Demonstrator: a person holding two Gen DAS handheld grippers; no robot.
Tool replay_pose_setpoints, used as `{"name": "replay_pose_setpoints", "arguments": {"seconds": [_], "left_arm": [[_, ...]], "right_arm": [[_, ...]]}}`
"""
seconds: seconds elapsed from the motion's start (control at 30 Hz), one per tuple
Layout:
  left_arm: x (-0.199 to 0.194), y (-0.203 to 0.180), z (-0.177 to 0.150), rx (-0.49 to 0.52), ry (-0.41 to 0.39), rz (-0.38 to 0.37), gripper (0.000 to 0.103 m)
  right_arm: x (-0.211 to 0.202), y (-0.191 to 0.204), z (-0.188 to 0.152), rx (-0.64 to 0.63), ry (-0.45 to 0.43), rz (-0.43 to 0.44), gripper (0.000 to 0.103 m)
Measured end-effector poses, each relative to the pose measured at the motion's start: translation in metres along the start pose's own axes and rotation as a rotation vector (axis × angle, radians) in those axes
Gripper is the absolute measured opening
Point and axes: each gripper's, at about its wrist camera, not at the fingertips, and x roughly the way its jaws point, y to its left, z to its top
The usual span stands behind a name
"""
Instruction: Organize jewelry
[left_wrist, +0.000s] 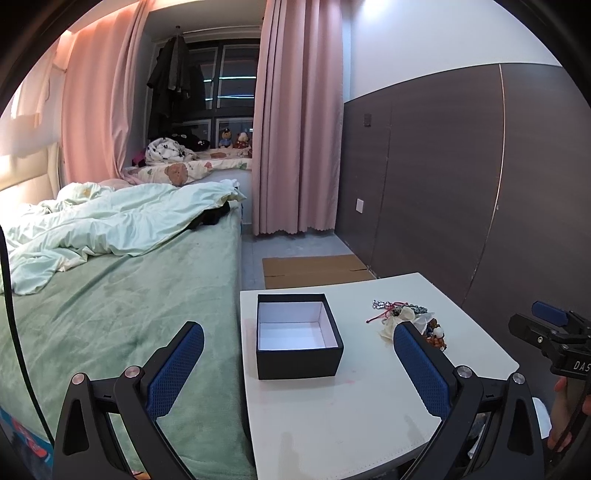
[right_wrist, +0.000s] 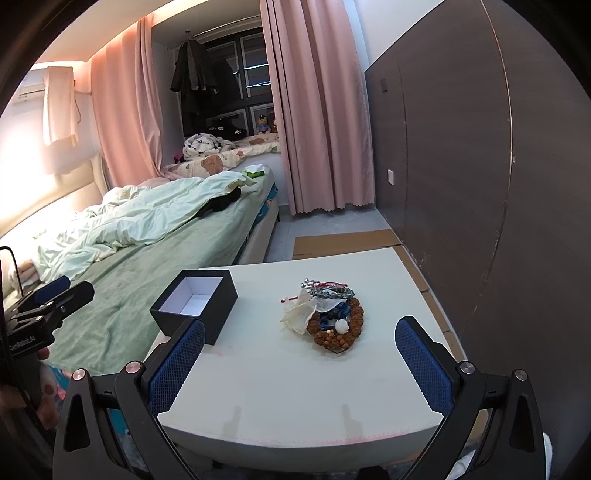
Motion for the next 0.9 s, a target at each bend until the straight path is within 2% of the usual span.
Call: {"name": "replay_pose_setpoints", "arguments": {"seconds": [0.53, 0.67, 0.77, 0.9], "left_arm": [[0.000, 0.001, -0.004, 0.000, 0.001, 0.000, 0.103], [0.006, 0.001, -0.004, 0.003, 0.018, -0.009, 0.103], [0.011, 0.000, -0.001, -0.003, 0.073, -0.074, 0.103], [0.012, -0.012, 0.011, 0.030, 0.080, -0.105, 0.103]], "right_arm": [[-0.001, 0.000, 0.000, 0.007, 0.002, -0.001, 0.103], [0.003, -0.006, 0.005, 0.051, 0.025, 0.037, 0.103], [0.008, -0.008, 0.018, 0.066, 0.053, 0.059, 0.103], [0.016, -0.007, 0.037, 0.059, 0.078, 0.060, 0.103]]}}
